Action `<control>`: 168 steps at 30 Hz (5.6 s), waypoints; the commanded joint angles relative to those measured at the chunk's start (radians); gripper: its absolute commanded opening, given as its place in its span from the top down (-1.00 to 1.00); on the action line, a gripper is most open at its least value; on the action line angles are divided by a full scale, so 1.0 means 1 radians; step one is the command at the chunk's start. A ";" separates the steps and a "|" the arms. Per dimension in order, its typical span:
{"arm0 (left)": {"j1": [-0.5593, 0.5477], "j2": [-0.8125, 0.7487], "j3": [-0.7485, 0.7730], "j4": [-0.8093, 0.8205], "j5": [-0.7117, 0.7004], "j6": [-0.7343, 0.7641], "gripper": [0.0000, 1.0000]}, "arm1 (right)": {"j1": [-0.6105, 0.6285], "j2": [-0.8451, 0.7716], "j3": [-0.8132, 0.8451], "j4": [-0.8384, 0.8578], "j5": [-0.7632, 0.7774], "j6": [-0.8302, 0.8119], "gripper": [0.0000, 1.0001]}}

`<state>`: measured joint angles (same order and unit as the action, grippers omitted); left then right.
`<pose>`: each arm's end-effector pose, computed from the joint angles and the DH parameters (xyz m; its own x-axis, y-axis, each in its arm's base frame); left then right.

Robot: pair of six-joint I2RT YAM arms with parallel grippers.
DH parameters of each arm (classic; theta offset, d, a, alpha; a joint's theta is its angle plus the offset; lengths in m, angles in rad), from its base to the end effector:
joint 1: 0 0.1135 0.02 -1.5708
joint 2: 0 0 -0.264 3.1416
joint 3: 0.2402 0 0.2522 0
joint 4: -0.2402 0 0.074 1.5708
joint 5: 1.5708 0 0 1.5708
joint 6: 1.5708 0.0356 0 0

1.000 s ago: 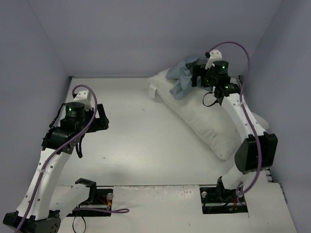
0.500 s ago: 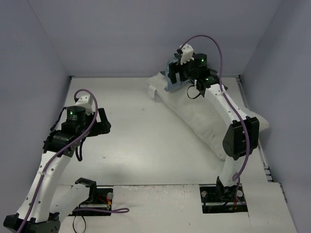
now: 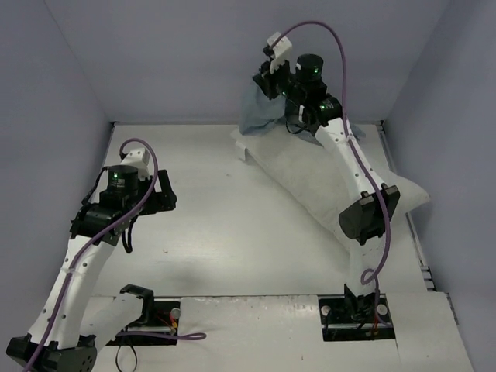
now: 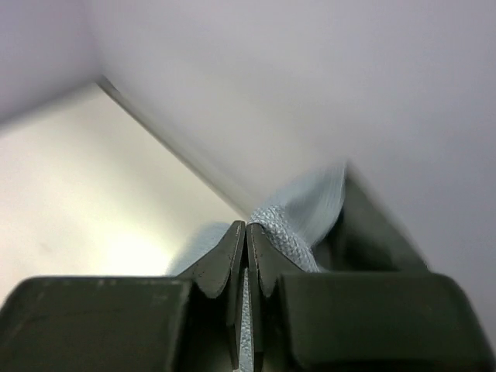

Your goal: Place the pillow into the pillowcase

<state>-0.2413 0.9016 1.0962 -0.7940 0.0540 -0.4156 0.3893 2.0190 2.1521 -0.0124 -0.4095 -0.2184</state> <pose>0.1699 -0.0438 0.3650 -0.6150 -0.2638 -0.7431 0.0367 0.9318 -0.3612 0.4342 0.1934 0.4562 0.2634 -0.1068 -0.9588 -0.6727 0.6920 -0.2619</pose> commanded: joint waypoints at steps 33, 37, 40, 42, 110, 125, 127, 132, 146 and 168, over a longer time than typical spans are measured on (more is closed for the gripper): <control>-0.003 -0.018 0.096 0.013 0.012 0.049 -0.58 | 0.198 -0.546 -0.992 0.298 0.058 0.375 -0.54; -0.006 0.138 0.082 0.019 0.085 0.017 -0.58 | 0.236 -0.592 -1.158 0.296 0.040 0.470 -0.36; -0.022 0.264 0.094 0.035 0.104 0.018 -0.58 | 0.284 -0.606 -1.270 0.296 0.103 0.536 -0.38; -0.035 0.321 0.100 0.053 0.101 0.032 -0.58 | 0.315 -0.612 -1.317 0.296 0.159 0.563 -0.43; 0.385 -0.062 -0.099 0.036 0.064 -0.061 1.00 | 0.447 -0.477 -1.064 0.172 0.276 0.154 1.00; 0.376 -0.086 -0.095 0.035 0.191 -0.152 -0.24 | 0.424 -0.677 -1.036 0.032 0.269 0.186 -0.52; 0.376 -0.022 -0.024 0.033 0.184 -0.109 -0.30 | 0.401 -0.658 -0.979 0.034 0.235 0.179 -0.46; 0.378 0.190 0.100 0.047 0.127 -0.049 -0.32 | 0.362 -0.481 -0.798 0.034 0.236 0.145 0.10; 0.381 0.950 0.473 0.254 0.096 -0.020 -0.32 | 0.276 0.110 -0.308 0.054 0.247 0.096 -0.11; 0.413 0.918 0.625 0.350 0.031 0.084 1.00 | 0.250 0.282 -0.055 0.061 0.241 0.082 1.00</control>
<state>0.1444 2.0766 1.6367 -0.4435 0.2340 -0.4160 0.6529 2.4302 2.0262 -0.0090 -0.1802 -0.1120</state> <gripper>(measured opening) 0.003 0.007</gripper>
